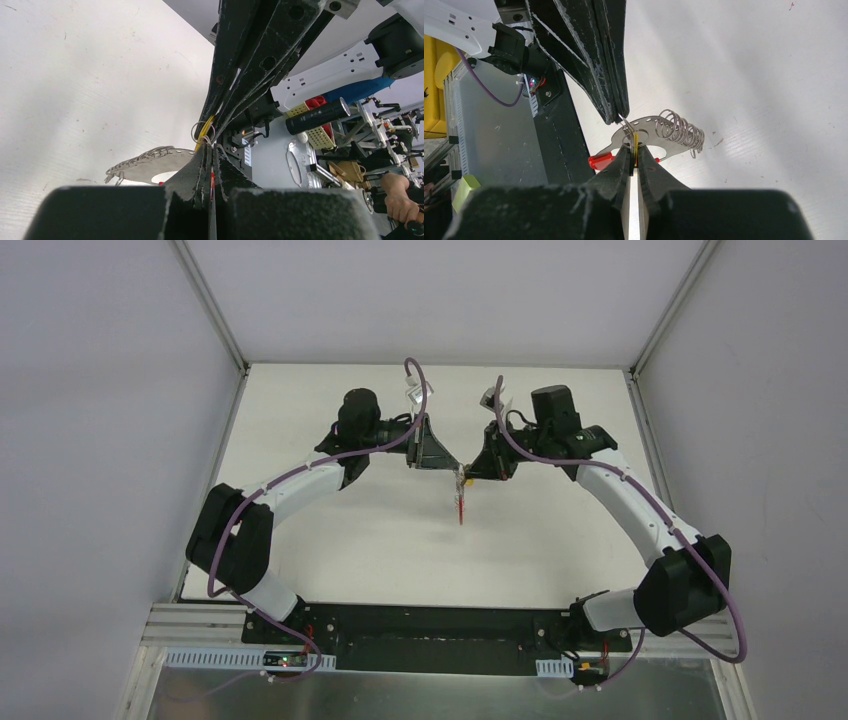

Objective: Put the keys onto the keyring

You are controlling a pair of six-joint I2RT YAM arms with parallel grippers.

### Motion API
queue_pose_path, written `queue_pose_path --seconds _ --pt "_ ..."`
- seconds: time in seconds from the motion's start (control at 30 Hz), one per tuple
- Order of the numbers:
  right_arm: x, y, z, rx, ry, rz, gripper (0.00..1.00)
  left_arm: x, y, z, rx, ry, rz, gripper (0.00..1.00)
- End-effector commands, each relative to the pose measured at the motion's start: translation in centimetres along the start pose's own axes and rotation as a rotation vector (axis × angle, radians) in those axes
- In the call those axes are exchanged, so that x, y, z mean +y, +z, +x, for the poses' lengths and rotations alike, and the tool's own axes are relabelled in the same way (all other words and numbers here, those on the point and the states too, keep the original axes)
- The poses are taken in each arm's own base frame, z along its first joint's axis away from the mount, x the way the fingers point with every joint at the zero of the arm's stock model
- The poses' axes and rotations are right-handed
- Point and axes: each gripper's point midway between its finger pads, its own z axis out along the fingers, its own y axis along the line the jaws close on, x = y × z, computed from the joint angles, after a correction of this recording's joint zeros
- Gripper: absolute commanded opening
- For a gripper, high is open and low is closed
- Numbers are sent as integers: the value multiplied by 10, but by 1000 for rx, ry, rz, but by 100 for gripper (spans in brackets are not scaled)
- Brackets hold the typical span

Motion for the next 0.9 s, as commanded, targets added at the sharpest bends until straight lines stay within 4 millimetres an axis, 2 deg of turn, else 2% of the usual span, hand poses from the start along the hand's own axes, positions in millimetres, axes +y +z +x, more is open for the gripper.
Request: queue_pose_path --seconds 0.0,0.23,0.6,0.87 --pt "0 0 -11 -4 -73 18 0 -30 3 -15 1 109 93 0" --pt "-2 -3 -8 8 -95 38 0 -32 3 -17 -4 110 101 0" --pt "1 -5 -12 3 -99 36 0 -25 2 -7 29 110 83 0" --pt "5 -9 -15 -1 -124 41 0 -11 -1 4 69 126 13 0"
